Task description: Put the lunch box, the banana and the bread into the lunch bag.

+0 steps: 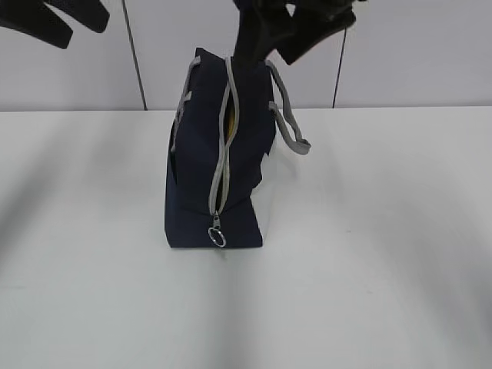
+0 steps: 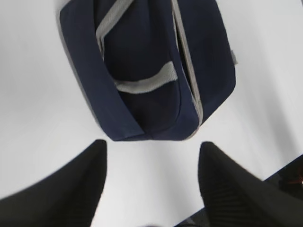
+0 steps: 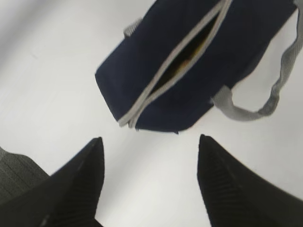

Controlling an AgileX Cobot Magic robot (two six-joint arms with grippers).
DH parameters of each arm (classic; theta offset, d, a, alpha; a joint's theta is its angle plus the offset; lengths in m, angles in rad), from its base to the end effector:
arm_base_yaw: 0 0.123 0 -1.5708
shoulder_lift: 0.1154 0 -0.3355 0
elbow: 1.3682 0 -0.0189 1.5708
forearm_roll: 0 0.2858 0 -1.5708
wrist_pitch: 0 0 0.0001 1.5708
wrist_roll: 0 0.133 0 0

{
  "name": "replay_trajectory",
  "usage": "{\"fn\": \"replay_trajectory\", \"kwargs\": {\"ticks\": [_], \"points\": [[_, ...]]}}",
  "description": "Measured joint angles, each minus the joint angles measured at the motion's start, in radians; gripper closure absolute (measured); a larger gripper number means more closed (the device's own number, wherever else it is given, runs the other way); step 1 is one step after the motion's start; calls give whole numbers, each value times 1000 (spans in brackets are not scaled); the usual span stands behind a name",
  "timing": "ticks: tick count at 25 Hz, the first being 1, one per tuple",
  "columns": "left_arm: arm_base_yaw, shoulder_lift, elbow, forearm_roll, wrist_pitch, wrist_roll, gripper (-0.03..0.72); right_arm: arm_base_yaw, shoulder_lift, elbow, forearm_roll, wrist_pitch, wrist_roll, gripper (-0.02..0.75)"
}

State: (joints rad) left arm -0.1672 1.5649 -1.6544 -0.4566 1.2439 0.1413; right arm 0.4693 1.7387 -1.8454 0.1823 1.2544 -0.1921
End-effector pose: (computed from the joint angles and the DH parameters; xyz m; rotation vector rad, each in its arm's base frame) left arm 0.3620 -0.1174 0.4215 0.3508 2.5586 -0.6263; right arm 0.3777 0.2172 0.4047 -0.8435 2.5040 0.3419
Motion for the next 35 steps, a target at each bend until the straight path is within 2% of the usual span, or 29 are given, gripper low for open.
{"fn": "replay_trajectory", "kwargs": {"ticks": [4, 8, 12, 18, 22, 35], "points": [[0, -97, 130, 13, 1, 1, 260, 0, -129, 203, 1, -64, 0, 281], [0, -194, 247, 15, 3, 8, 260, 0, -268, 462, 25, -289, -34, 281], [0, -270, 345, 15, -18, 14, 260, 0, -387, 761, 97, -562, -111, 282], [-1, -291, 415, 12, -86, 15, 275, 0, -470, 1100, 199, -888, -171, 293], [-1, -291, 435, 9, -110, 15, 292, 0, -473, 1185, 214, -1015, -177, 294], [-1, -291, 436, 6, -129, 19, 309, 0, -332, 1194, 210, -1345, -179, 295]]}}
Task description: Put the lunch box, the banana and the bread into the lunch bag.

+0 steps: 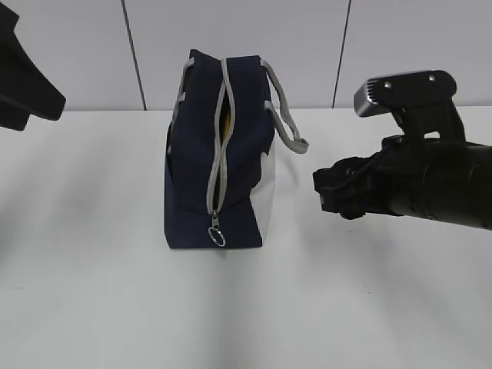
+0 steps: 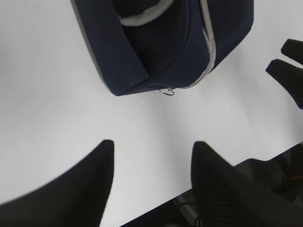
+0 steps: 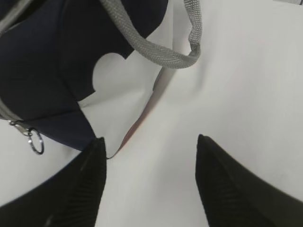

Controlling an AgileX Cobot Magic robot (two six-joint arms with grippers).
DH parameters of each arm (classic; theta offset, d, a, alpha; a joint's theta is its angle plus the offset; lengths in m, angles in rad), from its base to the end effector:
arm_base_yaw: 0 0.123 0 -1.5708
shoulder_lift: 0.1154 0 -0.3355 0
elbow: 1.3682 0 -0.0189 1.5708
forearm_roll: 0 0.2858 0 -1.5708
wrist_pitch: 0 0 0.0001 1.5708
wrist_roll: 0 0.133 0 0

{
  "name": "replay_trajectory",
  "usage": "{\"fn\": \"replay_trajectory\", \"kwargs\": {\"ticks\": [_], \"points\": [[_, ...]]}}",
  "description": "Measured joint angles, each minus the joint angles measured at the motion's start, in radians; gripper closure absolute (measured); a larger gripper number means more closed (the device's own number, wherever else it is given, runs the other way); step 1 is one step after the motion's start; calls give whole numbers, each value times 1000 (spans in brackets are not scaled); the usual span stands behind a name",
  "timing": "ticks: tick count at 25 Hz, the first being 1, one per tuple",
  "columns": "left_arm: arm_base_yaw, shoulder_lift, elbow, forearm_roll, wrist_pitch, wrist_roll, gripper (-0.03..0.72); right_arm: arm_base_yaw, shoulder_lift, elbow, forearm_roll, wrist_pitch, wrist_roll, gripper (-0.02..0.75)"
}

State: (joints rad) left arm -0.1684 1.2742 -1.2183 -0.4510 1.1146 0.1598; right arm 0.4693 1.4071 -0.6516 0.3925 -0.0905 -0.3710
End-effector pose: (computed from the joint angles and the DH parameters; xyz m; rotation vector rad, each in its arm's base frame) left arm 0.2737 -0.0993 0.3752 0.2965 2.5827 -0.6028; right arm 0.2969 0.1455 0.2224 -0.4627 2.1153 0.2455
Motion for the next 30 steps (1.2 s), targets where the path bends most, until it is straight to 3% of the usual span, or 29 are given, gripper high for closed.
{"fn": "replay_trajectory", "kwargs": {"ticks": [8, 12, 21, 27, 30], "points": [[0, 5, 0, -1, -12, 0, 312, 0, 181, 0, -114, -126, 122, 296], [0, 24, 0, 0, -13, 0, 316, 0, 225, 0, -303, -223, 314, 300], [0, 31, 1, 1, -13, 0, 317, 0, 229, 16, -870, -401, 739, 300], [0, 31, 1, 2, -10, 0, 317, 0, 321, 28, -1020, -518, 774, 300], [0, 31, 1, 2, -9, 0, 317, 0, 388, 28, -1041, -567, 768, 300]]}}
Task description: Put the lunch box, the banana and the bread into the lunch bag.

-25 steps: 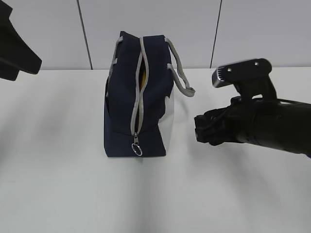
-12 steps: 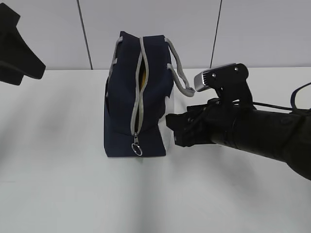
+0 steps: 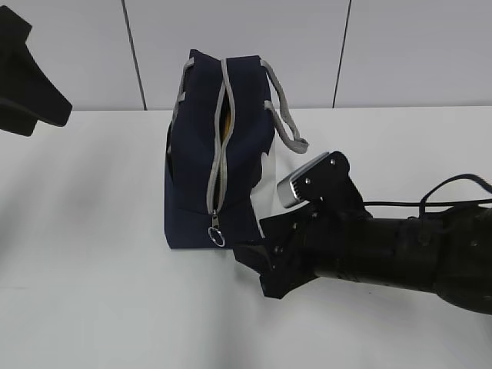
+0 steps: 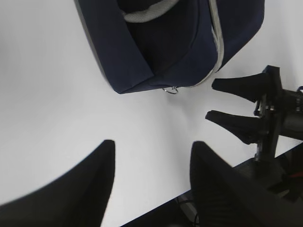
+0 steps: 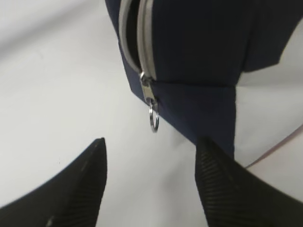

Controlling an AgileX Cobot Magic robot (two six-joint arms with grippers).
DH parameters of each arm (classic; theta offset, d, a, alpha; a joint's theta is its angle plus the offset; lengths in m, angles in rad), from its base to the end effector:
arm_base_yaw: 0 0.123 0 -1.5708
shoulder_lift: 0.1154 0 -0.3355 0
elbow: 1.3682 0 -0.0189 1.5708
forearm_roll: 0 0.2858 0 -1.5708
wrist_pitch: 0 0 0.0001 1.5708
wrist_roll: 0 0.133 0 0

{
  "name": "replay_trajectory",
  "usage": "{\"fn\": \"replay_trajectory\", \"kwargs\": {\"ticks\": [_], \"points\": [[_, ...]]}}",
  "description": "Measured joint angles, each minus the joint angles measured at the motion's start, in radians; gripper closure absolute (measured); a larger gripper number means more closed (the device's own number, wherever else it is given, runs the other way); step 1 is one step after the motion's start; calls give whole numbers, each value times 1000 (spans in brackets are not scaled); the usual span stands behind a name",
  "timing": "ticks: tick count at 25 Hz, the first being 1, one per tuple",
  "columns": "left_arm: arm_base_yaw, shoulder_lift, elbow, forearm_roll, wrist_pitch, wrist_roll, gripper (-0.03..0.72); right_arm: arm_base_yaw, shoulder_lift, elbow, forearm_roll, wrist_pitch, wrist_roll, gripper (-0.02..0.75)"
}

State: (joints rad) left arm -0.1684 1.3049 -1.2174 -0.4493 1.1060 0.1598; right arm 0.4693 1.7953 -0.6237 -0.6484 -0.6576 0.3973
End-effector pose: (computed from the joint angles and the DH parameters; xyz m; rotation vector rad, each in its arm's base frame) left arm 0.2822 -0.1004 0.3664 0.2880 2.6070 -0.6011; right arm 0.3066 0.2105 0.1326 -0.8535 1.9374 0.5927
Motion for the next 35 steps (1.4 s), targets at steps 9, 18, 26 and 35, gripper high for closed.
{"fn": "replay_trajectory", "kwargs": {"ticks": [9, 18, 26, 35], "points": [[0, 0, 0, 0, 0, 1, 318, 0, 127, -39, -27, -78, -40, 397], [0, 0, 0, 0, 0, 1, 319, 0, 193, -136, -50, -85, -42, 406], [0, 0, 0, 0, 0, 2, 319, 0, 215, -182, -52, -67, -42, 477], [0, 0, 0, 0, 0, 3, 319, 0, 215, -190, -52, -37, -42, 569]]}}
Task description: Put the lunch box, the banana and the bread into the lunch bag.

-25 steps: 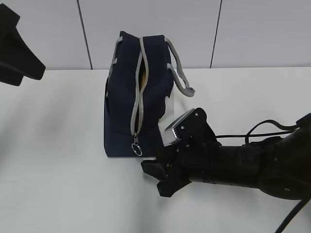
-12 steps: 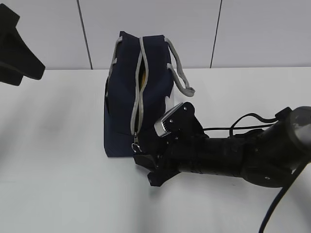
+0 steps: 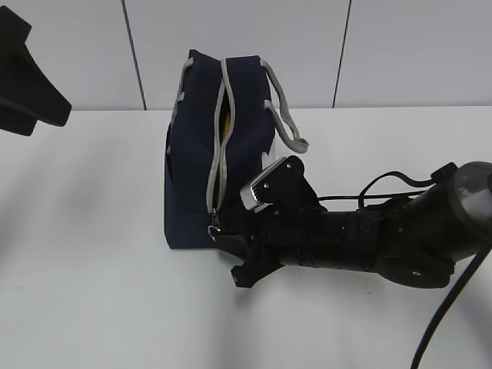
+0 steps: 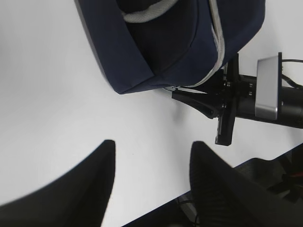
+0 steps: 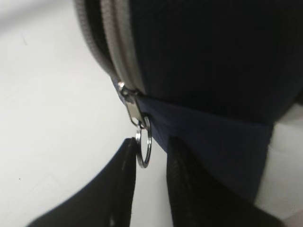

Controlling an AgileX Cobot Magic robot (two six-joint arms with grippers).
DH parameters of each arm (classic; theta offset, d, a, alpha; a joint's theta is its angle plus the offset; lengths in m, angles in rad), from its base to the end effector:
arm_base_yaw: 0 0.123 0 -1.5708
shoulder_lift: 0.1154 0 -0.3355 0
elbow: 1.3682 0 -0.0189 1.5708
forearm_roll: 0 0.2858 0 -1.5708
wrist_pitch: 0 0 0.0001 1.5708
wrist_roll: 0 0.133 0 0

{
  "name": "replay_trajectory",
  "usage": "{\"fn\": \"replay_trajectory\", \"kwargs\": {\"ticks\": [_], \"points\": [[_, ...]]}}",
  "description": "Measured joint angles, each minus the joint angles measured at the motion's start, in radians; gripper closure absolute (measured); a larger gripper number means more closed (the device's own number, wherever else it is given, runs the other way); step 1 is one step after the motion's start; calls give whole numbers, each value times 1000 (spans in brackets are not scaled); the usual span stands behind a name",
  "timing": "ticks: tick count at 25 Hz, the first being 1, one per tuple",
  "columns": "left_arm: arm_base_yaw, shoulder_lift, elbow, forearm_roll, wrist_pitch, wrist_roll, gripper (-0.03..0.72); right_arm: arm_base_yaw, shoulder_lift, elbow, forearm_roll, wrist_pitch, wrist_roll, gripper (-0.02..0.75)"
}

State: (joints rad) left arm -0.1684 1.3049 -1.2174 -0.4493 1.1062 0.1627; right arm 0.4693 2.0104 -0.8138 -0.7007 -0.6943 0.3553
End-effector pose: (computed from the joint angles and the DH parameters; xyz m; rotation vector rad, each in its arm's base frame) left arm 0.2821 -0.1004 0.3664 0.2919 2.6064 -0.6001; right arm 0.3540 0.2410 0.0980 -0.9506 1.8907 0.5976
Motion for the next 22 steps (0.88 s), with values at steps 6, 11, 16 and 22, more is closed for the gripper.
{"fn": "replay_trajectory", "kwargs": {"ticks": [6, 11, 16, 22], "points": [[0, 0, 0, 0, 0, 0, 320, 0, 0, -2, -7, 2, -2, 575], [0, 0, 0, 0, 0, 0, 320, 0, 23, -22, -31, 2, -2, 575], [0, 0, 0, 0, 0, 0, 320, 0, 23, -22, -33, 4, 0, 622], [0, 0, 0, 0, 0, 0, 320, 0, 23, -22, -33, 4, 0, 754]]}}
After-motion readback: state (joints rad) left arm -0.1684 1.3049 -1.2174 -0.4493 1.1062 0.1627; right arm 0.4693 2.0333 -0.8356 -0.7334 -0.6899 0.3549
